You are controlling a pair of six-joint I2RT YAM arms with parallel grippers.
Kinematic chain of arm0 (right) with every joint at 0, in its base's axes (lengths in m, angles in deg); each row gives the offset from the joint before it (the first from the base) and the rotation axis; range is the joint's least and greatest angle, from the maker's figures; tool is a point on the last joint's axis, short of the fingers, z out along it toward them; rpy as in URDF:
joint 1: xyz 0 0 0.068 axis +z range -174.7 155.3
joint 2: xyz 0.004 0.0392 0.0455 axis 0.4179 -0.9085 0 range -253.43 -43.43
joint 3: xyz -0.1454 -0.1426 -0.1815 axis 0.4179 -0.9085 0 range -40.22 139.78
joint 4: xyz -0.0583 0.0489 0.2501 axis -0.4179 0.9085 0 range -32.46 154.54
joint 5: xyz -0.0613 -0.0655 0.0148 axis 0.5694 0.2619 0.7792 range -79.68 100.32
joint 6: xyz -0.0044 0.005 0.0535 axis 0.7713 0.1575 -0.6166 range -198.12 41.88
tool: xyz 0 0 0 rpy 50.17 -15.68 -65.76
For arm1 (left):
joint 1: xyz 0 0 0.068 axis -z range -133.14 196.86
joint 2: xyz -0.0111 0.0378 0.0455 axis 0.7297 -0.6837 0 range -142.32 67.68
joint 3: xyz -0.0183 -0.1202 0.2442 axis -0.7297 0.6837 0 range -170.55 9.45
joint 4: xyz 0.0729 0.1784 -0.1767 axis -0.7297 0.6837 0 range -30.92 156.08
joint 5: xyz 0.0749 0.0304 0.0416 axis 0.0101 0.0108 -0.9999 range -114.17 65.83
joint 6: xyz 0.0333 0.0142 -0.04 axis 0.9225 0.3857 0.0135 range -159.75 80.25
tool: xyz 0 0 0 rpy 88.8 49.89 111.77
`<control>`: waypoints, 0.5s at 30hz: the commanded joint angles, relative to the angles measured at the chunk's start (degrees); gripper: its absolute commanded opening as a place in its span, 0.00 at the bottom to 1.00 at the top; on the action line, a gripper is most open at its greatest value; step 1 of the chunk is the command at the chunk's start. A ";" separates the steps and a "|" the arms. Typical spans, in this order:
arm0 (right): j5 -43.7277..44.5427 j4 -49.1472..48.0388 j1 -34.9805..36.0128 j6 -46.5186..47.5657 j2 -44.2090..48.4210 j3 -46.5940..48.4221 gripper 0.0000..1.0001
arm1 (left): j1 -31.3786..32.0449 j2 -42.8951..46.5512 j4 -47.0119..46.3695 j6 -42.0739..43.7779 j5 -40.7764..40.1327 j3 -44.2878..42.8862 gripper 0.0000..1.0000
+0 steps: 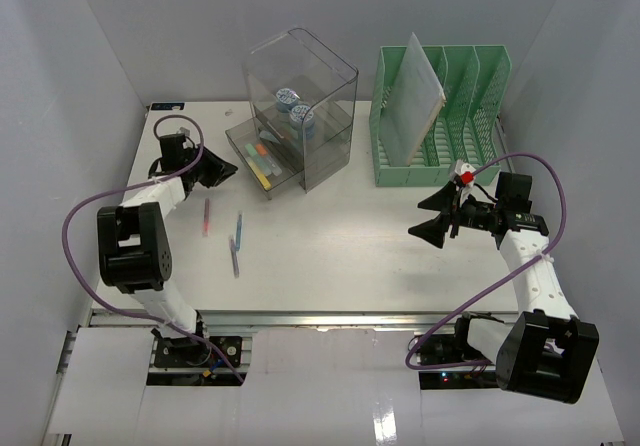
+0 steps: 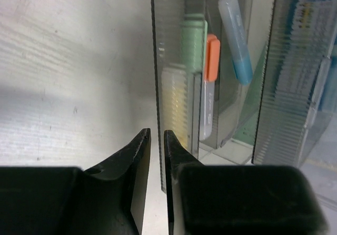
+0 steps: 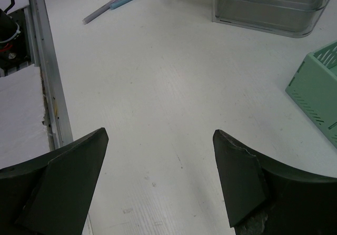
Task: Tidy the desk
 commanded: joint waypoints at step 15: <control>-0.87 0.88 -0.14 0.93 -1.47 0.61 0.87 | 7.70 -20.16 2.90 -0.26 3.80 -25.48 0.44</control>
